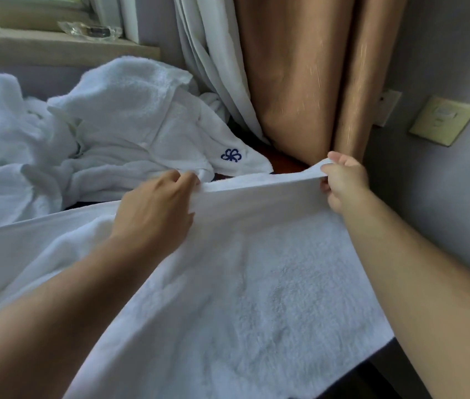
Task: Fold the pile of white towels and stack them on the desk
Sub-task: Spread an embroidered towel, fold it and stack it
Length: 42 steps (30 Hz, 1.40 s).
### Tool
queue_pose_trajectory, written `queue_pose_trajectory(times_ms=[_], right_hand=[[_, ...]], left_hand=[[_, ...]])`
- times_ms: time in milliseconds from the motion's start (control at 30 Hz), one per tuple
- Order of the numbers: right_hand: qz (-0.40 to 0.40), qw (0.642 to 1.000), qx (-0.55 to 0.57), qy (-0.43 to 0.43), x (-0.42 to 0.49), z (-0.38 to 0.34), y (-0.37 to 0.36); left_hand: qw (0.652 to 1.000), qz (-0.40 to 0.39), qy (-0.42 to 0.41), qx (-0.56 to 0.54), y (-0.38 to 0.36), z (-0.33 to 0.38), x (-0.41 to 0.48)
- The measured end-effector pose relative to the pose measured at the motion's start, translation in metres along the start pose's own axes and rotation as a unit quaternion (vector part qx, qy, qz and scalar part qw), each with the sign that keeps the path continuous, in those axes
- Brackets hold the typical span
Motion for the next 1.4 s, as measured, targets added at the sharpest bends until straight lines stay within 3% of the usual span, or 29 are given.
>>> queue_pose_trajectory(times_ms=[167, 367, 433, 533, 600, 667, 733, 833, 967, 1067, 1133, 1200, 1267, 1400], right_hand=[[0.017, 0.994, 0.084, -0.060, -0.020, 0.009, 0.035], [-0.011, 0.987, -0.143, 0.079, -0.043, 0.015, 0.056], [-0.027, 0.979, -0.160, 0.125, -0.050, 0.010, 0.055], [0.054, 0.978, -0.117, 0.163, -0.056, 0.002, 0.064], [0.085, 0.980, -0.105, 0.143, -0.054, 0.002, 0.070], [0.043, 0.980, -0.155, 0.119, -0.048, 0.005, 0.071], [0.015, 0.965, -0.227, 0.133, -0.047, 0.005, 0.076], [0.050, 0.943, -0.265, 0.197, -0.056, -0.001, 0.087], [0.063, 0.921, -0.330, 0.196, -0.067, -0.004, 0.085], [0.057, 0.861, -0.453, 0.225, -0.075, -0.017, 0.079], [0.020, 0.811, -0.494, 0.313, -0.087, -0.031, 0.063], [-0.094, 0.810, -0.465, 0.346, -0.104, -0.042, 0.038], [-0.244, 0.828, -0.428, 0.266, -0.128, -0.043, 0.010], [-0.396, 0.790, -0.421, 0.205, -0.184, -0.055, -0.043]], left_hand=[[0.999, -0.002, -0.037, 0.008, 0.013, 0.031, -0.043], [0.997, 0.004, -0.079, -0.008, 0.006, 0.039, -0.080], [0.993, 0.034, -0.106, -0.033, 0.008, 0.038, -0.088], [0.983, 0.082, -0.152, -0.057, 0.013, 0.039, -0.095], [0.980, 0.086, -0.169, -0.058, 0.014, 0.040, -0.098], [0.981, 0.073, -0.169, -0.056, 0.014, 0.040, -0.098], [0.982, 0.062, -0.168, -0.051, 0.012, 0.039, -0.099], [0.983, 0.045, -0.174, -0.046, 0.010, 0.041, -0.099], [0.988, 0.002, -0.153, -0.027, 0.003, 0.041, -0.098], [0.989, -0.009, -0.147, -0.014, 0.002, 0.041, -0.097], [0.989, -0.020, -0.149, -0.009, 0.002, 0.042, -0.097], [0.990, -0.028, -0.139, -0.015, 0.004, 0.042, -0.099], [0.993, -0.033, -0.115, -0.017, 0.008, 0.038, -0.100], [0.997, -0.025, -0.069, 0.024, 0.027, 0.010, -0.109]])
Point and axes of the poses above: each hand's wrist, its own x-axis towards the middle knuckle, its own y-axis out of the back of the hand, z = x × y, the point moved 5 cm from there along x, towards the middle knuckle, and after that the axes turned 14 degrees about y, right-handed, at the moved point
